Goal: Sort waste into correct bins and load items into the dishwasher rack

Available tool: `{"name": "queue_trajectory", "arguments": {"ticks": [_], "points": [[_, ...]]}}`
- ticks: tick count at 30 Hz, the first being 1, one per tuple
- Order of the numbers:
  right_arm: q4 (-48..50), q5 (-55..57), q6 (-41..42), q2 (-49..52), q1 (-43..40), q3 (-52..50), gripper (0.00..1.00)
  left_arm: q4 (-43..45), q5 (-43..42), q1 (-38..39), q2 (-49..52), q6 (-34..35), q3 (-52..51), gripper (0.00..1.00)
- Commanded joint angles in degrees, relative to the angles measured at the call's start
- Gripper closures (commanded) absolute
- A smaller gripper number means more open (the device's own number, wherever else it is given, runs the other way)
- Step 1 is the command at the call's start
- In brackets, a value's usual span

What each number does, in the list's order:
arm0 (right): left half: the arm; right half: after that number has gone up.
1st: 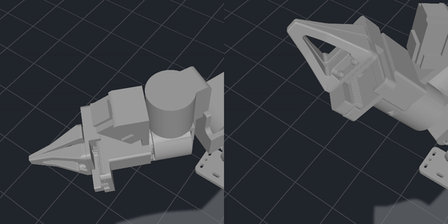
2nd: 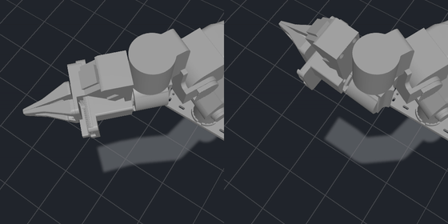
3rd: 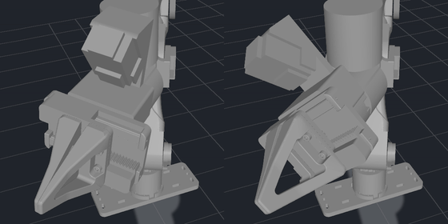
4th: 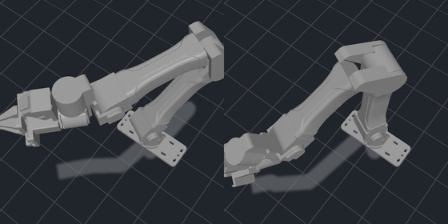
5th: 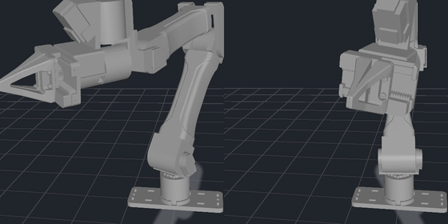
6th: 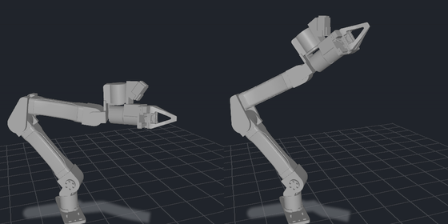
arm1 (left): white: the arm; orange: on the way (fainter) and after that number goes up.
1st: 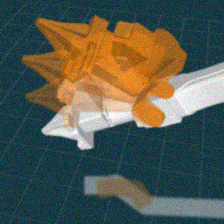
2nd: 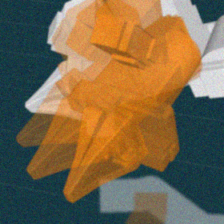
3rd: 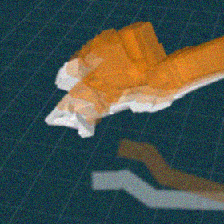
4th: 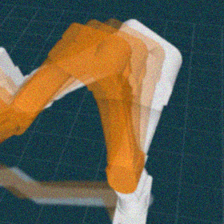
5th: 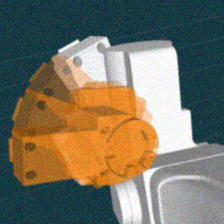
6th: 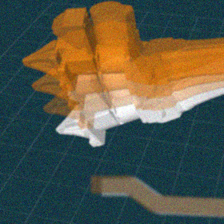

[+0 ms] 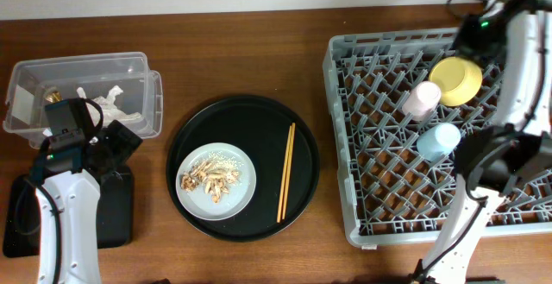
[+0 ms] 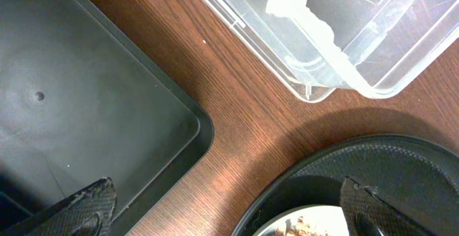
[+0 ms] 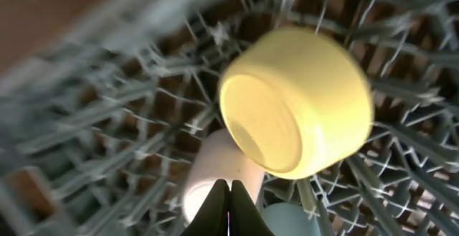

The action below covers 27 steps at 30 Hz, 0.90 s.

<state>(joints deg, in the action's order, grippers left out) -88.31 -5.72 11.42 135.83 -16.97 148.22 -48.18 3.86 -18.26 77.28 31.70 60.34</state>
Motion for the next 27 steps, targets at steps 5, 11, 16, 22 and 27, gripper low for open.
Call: {"name": "queue_trajectory", "arguments": {"ticks": [5, 11, 16, 22, 27], "points": [[6.2, 5.4, -0.6, 0.4, -0.7, -10.5, 0.96, 0.1, 0.3, -0.3, 0.0, -0.5, 1.0, 0.01], [6.6, 12.2, 2.4, 0.3, -3.0, -12.2, 0.96, 0.1, 0.3, -0.3, 0.0, -0.5, 1.0, 0.01], [3.3, 17.6, 4.2, -0.1, -5.0, -9.2, 0.96, 0.1, 0.3, -0.3, 0.0, -0.5, 1.0, 0.01], [-1.5, 16.1, 4.1, -0.2, -5.8, -3.8, 0.96, 0.1, 0.3, -0.3, 0.0, -0.5, 1.0, 0.01], [-6.2, 4.4, 4.1, -2.1, -3.8, 7.1, 0.96, 0.1, 0.3, -0.3, 0.0, -0.5, 1.0, 0.01]]}}
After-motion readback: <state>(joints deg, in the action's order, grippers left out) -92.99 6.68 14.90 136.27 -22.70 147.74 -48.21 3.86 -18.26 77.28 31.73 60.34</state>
